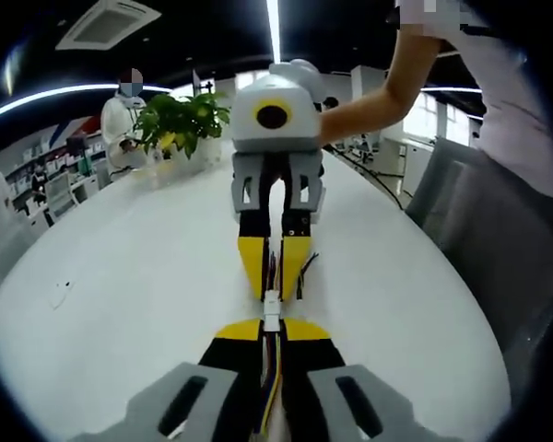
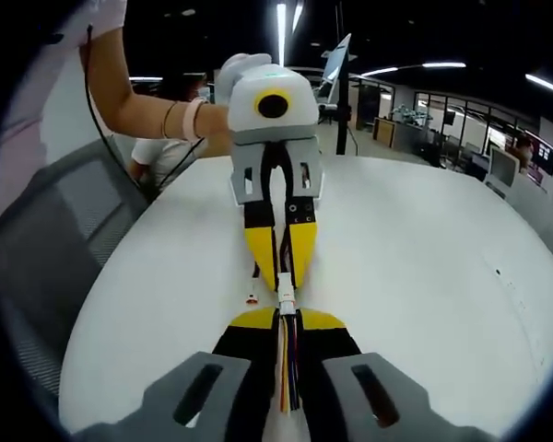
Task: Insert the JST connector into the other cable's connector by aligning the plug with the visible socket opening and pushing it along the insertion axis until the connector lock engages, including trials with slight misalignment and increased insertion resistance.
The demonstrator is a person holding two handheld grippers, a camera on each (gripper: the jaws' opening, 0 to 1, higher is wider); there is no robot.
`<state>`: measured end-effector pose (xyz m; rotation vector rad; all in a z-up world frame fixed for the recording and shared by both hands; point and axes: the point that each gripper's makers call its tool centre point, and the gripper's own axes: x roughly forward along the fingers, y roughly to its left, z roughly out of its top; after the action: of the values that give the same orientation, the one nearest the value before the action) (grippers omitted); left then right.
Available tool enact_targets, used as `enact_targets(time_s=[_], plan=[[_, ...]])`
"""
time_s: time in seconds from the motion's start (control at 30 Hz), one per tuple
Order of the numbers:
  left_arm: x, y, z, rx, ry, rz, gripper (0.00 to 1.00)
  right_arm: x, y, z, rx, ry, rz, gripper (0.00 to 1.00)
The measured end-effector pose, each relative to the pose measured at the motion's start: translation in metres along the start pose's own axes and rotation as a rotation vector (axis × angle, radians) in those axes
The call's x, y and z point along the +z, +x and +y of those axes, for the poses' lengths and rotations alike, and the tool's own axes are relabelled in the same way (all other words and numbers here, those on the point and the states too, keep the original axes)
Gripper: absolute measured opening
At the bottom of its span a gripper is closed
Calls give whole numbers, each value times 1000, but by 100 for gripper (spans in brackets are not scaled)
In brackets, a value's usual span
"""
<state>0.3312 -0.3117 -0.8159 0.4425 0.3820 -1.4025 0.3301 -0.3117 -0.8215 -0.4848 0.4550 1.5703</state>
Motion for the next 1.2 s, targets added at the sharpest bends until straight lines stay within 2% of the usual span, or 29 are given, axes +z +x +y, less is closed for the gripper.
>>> enact_targets(time_s=[0.23,0.33,0.47,0.83,1.07,1.2], plan=[[5,1,1,19,48,3,0,2,-3,-1,-7,-25,-13,3],[6,1,3,33,29,4,0,2,-5,-2,-13,-42,-8,3],[7,5,3,26,52,9,0,1,-6,-2,-12,-40,-5,2],[3,9,4,11,79,35,0,-7,-5,-7,-14,-49,11,2],[0,9,16,22,76,36,0,-7,-2,-17,-38,-46,5,2],[-7,14,20,28,70,55,0,-12,3,-21,-43,-53,22,3]])
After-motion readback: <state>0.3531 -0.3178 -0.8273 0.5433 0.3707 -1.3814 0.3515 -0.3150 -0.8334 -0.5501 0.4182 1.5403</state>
